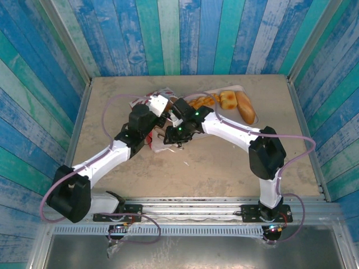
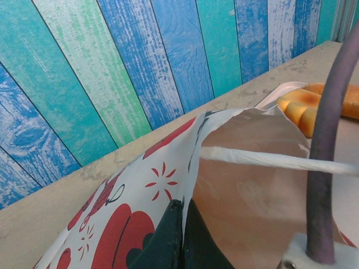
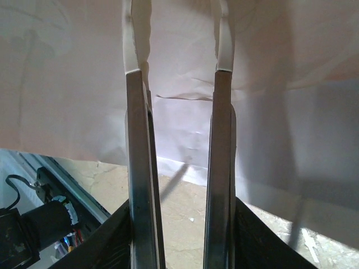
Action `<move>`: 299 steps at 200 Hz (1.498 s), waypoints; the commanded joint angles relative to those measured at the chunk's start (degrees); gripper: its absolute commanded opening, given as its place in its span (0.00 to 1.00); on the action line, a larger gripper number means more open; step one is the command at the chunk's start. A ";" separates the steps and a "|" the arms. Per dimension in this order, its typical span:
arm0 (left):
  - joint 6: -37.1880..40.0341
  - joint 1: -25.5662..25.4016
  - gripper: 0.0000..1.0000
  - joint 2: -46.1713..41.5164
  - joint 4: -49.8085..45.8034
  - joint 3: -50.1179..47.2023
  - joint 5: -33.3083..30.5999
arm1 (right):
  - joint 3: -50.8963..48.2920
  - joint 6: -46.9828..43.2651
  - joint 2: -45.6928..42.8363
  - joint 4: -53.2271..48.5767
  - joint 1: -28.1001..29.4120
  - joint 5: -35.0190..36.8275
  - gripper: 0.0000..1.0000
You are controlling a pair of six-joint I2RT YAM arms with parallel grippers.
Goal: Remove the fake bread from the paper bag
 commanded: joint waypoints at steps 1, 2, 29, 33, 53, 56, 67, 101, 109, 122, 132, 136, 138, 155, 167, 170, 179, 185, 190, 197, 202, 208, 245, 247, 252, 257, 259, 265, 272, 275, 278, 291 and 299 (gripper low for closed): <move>0.55 -0.15 0.00 -3.53 0.43 0.30 0.66 | 2.43 -0.51 -0.36 -0.47 -0.20 2.79 0.42; 0.53 -0.14 0.00 -3.51 0.42 0.28 0.63 | 2.45 -0.54 -0.36 -0.44 -0.20 2.79 0.42; 0.11 -0.14 0.00 -2.41 0.01 1.16 0.95 | 3.59 -0.78 0.81 -0.26 -0.21 1.99 0.43; -0.01 -0.14 0.00 -2.28 -0.08 1.31 1.02 | 3.74 -0.86 0.98 -0.18 -0.20 1.78 0.44; -0.53 -0.14 0.00 -2.28 -0.09 1.63 0.78 | 4.06 -1.01 1.74 0.88 -0.16 0.39 0.45; -0.60 -0.14 0.00 -2.26 -0.08 1.71 0.70 | 4.06 -1.01 1.81 1.18 -0.16 0.18 0.45; -0.89 -0.14 0.00 -2.26 -0.29 1.96 0.90 | 4.21 -1.08 2.30 1.72 -0.11 -0.37 0.46; -1.05 -0.14 0.00 -0.62 -0.30 2.04 1.00 | 4.94 -0.83 3.94 1.59 -0.19 -0.61 0.47; -1.13 -0.14 0.00 -0.60 -0.33 2.12 0.95 | 4.94 -0.50 4.20 1.21 -0.16 -0.12 0.47; -1.19 -0.14 0.00 -0.62 -0.29 2.15 1.04 | 4.86 -0.46 4.46 0.97 -0.22 0.24 0.47; -1.25 -0.14 0.00 -0.62 -0.29 2.19 1.04 | 4.85 -0.27 4.64 0.89 -0.28 0.17 0.47; -1.26 -0.14 0.00 -0.64 -0.29 2.19 1.04 | 4.85 -0.28 4.73 0.91 -0.28 0.04 0.47; -1.24 -0.14 0.00 -0.67 -0.29 2.18 1.02 | 4.85 -0.25 4.80 0.88 -0.28 -0.15 0.47; -1.41 -0.14 0.00 -0.50 -0.29 2.26 0.57 | 4.94 -0.51 4.82 0.86 -0.29 -1.68 0.47; -1.47 -0.14 0.00 -0.50 -0.28 2.45 0.17 | 4.87 -0.81 4.58 0.86 -0.28 -2.55 0.46; -1.52 -0.14 0.00 -0.41 -0.29 2.42 0.10 | 4.81 -0.82 4.49 0.90 -0.28 -2.79 0.46; -1.46 -0.14 0.00 -0.38 -0.26 2.46 0.07 | 4.61 -1.14 4.23 0.86 -0.36 -3.60 0.46; -1.54 -0.13 0.00 -0.34 -0.34 2.56 0.08 | 4.38 -1.25 4.05 0.78 -0.52 -4.45 0.46; -1.55 -0.14 0.00 -0.33 -0.34 2.64 0.07 | 4.26 -1.34 3.95 0.67 -0.57 -4.94 0.46; -1.53 -0.14 0.00 -0.41 -0.39 2.59 0.16 | 4.08 -1.53 3.84 0.24 -0.79 -5.60 0.46; -1.56 -0.14 0.00 -0.38 -0.38 2.70 0.23 | 3.99 -1.74 3.71 -0.08 -0.90 -5.64 0.46; -1.60 -0.14 0.00 -0.52 -0.46 2.66 0.25 | 3.97 -2.03 3.55 -0.78 -1.05 -5.28 0.46; -1.69 -0.14 0.00 -0.75 -0.60 2.61 0.49 | 4.19 -2.88 2.99 -3.61 -1.78 -2.62 0.47; -1.76 -0.14 0.00 -0.74 -0.63 2.61 0.42 | 4.27 -2.88 2.98 -3.61 -1.87 -2.60 0.47; -1.69 -0.14 0.00 -0.68 -0.64 2.63 0.36 | 4.37 -2.91 2.89 -3.71 -1.82 -2.50 0.47; -1.64 -0.14 0.00 -0.61 -0.64 2.64 0.34 | 4.41 -3.02 2.97 -3.86 -1.87 -2.69 0.48; -1.62 -0.14 0.00 -0.64 -0.69 2.64 0.34 | 4.48 -3.06 3.02 -3.87 -1.82 -2.70 0.48; -1.65 -0.14 0.00 -0.64 -0.73 2.76 0.42 | 4.63 -3.21 3.10 -4.09 -1.78 -2.89 0.48; -1.75 -0.14 0.00 -0.52 -0.72 2.86 0.25 | 4.75 -3.43 3.31 -4.30 -1.78 -3.08 0.48; -1.78 -0.14 0.00 -0.50 -0.73 2.91 0.29 | 4.83 -3.57 3.39 -4.36 -1.76 -3.20 0.48; -1.73 -0.14 0.00 -0.46 -0.71 2.91 0.26 | 4.92 -3.63 3.48 -4.44 -1.75 -3.32 0.48; -1.80 -0.14 0.00 -0.17 -0.79 3.19 0.23 | 5.37 -4.11 4.01 -5.13 -1.78 -3.77 0.48; -1.83 -0.14 0.00 -0.01 -0.84 3.33 0.27 | 5.51 -4.37 4.37 -5.19 -1.77 -4.19 0.48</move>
